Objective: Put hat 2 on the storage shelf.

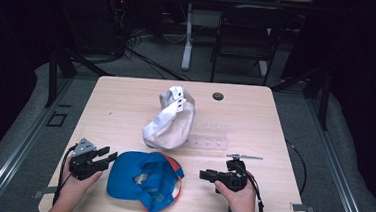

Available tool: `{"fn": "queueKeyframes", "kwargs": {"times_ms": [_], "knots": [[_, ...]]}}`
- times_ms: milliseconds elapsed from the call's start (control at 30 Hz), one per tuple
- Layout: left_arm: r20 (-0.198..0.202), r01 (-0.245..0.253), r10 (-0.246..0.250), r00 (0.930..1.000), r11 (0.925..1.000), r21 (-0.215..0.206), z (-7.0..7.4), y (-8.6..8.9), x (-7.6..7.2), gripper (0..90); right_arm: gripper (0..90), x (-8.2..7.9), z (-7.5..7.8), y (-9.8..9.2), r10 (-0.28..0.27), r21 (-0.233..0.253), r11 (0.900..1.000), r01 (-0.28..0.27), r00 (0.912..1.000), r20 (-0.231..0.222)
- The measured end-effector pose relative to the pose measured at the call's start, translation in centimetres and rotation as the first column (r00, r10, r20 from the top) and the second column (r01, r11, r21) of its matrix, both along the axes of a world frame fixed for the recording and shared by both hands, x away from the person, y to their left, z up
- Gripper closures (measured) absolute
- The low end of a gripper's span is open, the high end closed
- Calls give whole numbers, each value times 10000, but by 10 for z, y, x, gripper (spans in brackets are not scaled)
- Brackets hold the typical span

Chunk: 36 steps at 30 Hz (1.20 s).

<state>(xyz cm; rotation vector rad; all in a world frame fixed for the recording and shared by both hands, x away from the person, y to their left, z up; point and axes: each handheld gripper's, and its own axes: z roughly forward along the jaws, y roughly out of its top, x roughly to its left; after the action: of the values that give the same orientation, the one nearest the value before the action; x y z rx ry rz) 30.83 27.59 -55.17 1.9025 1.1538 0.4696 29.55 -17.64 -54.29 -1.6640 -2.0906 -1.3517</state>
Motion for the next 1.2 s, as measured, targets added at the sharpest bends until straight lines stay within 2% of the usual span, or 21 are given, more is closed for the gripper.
{"fn": "queueKeyframes", "kwargs": {"times_ms": [67, 200, 267, 367, 433, 533, 600, 667, 700, 733, 833, 1000, 1133, 1200], "knots": [[13, -39, 39, 10000, 10000, -16, -1, 0, -1, 574, 626, 1, -1, 3, -98, -59, 9999, 98, 10000, 11], [-63, 58, -59, 10000, 10000, -24, -1, 4, -2, 565, 622, 2, -7, 9, 179, 70, 9998, -178, 9998, -90], [20, 54, -54, 10000, 10000, 27, -1, 5, -3, 554, 613, 3, -9, 13, 328, -61, 9994, -329, 9993, -168], [254, -220, 217, 9994, 9997, 121, -1, 6, -5, 545, 600, 3, -12, 21, 503, -16, 9987, -503, 9985, -225], [262, -347, 342, 9991, 9992, 190, -1, 8, -6, 533, 598, 4, -14, 25, 700, -19, 9975, -701, 9970, -334], [322, -526, 521, 9981, 9985, 136, -1, 11, -7, 532, 592, 4, -17, 31, 1042, 46, 9946, -1041, 9925, -632], [224, -577, 573, 9981, 9982, 174, 0, 14, -8, 534, 592, 4, -20, 36, 1205, 80, 9927, -1202, 9898, -757], [209, -606, 602, 9980, 9980, 204, -1, 15, -9, 534, 588, 5, -23, 39, 1549, 52, 9879, -1550, 9838, -905], [306, -645, 641, 9975, 9978, 133, -1, 15, -9, 534, 587, 5, -25, 43, 1527, 232, 9882, -1512, 9839, -926], [202, -608, 603, 9980, 9979, 229, -1, 16, -10, 534, 586, 5, -28, 45, 1611, 277, 9869, -1591, 9817, -1011], [202, -623, 618, 9979, 9977, 255, -1, 16, -11, 533, 583, 6, -35, 53, 1877, 120, 9822, -1876, 9747, -1216], [282, -587, 578, 9979, 9977, 341, -2, 17, -13, 534, 586, 8, -40, 60, 2019, 138, 9793, -2019, 9699, -1365], [289, -603, 593, 9978, 9976, 343, -2, 18, -15, 534, 589, 10, -43, 64, 2118, 460, 9772, -2072, 9667, -1434], [313, -631, 621, 9976, 9975, 304, -3, 19, -16, 534, 596, 11, -45, 66, 2143, 771, 9759, -2043, 9641, -1568]]}}
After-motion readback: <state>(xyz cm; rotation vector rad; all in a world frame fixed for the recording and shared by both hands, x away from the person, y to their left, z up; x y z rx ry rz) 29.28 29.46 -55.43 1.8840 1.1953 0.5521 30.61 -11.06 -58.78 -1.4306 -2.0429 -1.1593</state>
